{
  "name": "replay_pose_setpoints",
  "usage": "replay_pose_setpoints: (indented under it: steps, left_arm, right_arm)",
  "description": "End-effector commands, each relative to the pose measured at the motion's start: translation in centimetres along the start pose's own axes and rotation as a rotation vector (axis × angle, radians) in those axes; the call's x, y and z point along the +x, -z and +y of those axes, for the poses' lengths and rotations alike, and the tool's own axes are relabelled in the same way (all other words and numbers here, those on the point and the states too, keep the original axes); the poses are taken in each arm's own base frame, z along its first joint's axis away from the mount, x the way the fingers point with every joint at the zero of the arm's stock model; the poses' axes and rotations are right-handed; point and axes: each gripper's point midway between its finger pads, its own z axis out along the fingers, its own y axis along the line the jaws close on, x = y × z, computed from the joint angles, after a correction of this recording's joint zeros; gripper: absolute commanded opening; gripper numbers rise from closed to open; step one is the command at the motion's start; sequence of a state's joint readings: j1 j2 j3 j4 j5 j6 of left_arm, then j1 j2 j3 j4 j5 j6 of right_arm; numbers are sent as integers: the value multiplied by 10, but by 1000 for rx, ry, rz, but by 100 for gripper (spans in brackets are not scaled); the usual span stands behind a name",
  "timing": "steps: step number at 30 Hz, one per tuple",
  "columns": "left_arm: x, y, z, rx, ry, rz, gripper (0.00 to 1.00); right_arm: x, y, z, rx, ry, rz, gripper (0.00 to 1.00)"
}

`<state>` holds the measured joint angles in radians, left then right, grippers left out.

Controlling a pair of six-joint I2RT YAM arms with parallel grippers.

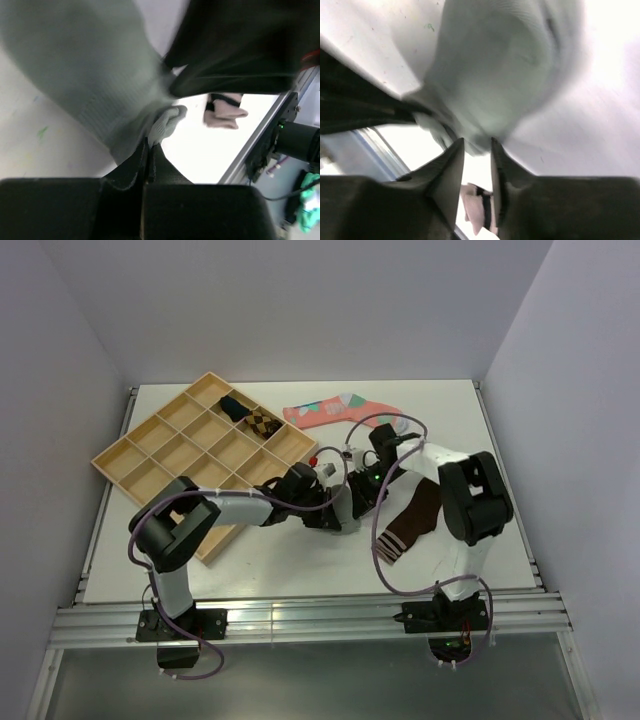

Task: Roll the socks
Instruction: Roll the sock at the center of the board.

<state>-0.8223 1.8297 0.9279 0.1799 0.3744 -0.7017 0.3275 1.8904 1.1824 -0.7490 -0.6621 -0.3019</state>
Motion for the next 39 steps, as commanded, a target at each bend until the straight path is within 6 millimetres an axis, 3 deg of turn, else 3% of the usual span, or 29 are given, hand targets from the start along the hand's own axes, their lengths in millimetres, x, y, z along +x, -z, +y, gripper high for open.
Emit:
replay_pose_setpoints:
  steps: [1, 7, 13, 18, 22, 33, 39]
  left_arm:
    - [14, 7, 6, -14, 127, 115, 0]
    - [26, 7, 5, 29, 199, 214, 0]
    - [34, 7, 4, 84, 286, 286, 0]
    - [34, 11, 5, 80, 322, 335, 0]
    - [37, 13, 7, 76, 354, 371, 0]
    - [40, 15, 8, 69, 397, 419, 0]
    - [37, 16, 9, 61, 389, 425, 0]
  right_arm:
    - [-31, 33, -2, 119, 125, -167, 38]
    - [-48, 71, 11, 229, 280, -352, 43]
    - [-32, 83, 33, 224, 549, -393, 43]
    - [-3, 58, 39, 267, 775, -333, 43]
    - [11, 33, 56, 292, 959, -312, 43]
    - [31, -3, 95, 252, 1215, -245, 43]
    - [29, -19, 99, 279, 1270, -219, 41]
